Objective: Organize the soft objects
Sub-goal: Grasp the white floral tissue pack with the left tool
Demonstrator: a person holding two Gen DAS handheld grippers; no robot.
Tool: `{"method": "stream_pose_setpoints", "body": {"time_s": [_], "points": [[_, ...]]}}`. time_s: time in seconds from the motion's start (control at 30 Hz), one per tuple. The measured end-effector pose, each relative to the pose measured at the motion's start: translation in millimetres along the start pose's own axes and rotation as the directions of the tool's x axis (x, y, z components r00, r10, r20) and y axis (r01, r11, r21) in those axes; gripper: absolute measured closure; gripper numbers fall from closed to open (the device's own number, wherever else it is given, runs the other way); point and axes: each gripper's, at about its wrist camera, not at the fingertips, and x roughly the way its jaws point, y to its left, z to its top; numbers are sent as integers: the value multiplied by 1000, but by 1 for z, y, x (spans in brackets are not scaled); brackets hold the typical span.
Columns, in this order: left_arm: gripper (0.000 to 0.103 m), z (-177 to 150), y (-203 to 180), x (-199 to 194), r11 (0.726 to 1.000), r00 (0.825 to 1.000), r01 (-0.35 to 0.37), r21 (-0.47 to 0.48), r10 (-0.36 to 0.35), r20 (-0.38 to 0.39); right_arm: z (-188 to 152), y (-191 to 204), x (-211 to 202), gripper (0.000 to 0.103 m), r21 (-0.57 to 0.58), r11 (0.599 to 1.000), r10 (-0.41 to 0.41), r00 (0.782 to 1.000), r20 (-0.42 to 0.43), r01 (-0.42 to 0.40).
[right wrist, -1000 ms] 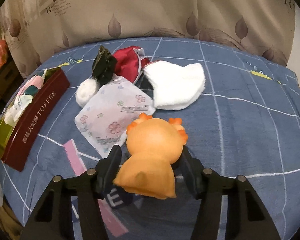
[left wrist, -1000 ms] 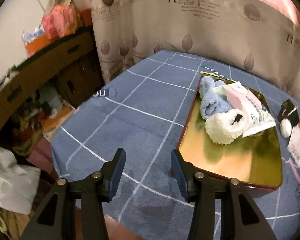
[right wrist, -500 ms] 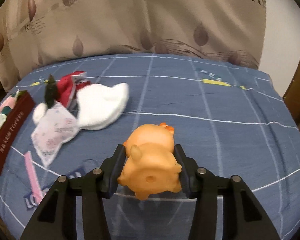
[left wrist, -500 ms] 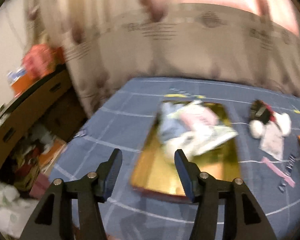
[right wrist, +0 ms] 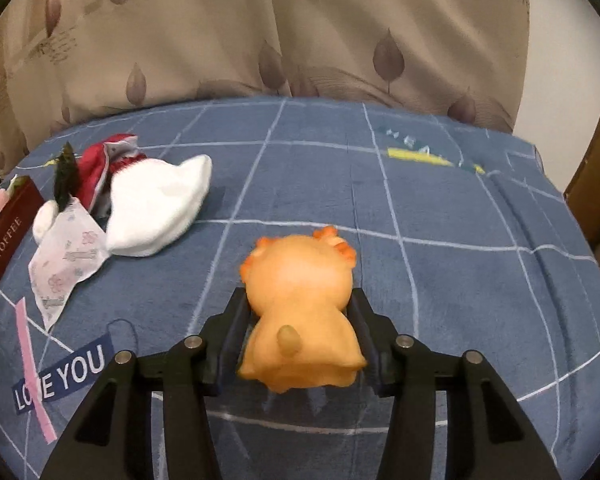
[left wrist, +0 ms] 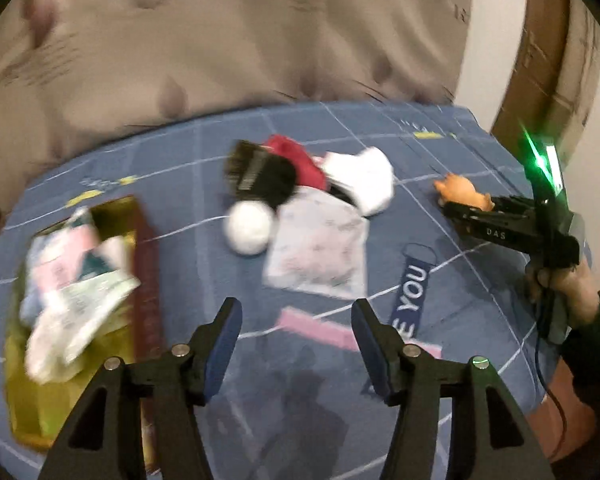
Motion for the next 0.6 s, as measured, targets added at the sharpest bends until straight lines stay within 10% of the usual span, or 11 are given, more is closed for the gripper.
{"method": "stream_pose_setpoints", "body": {"time_s": [0.6], "points": [[34,45,-37,105,989,992,-89,116,99,-83,-1,-8,6,57,42,998,47,998,-34,-46]]}}
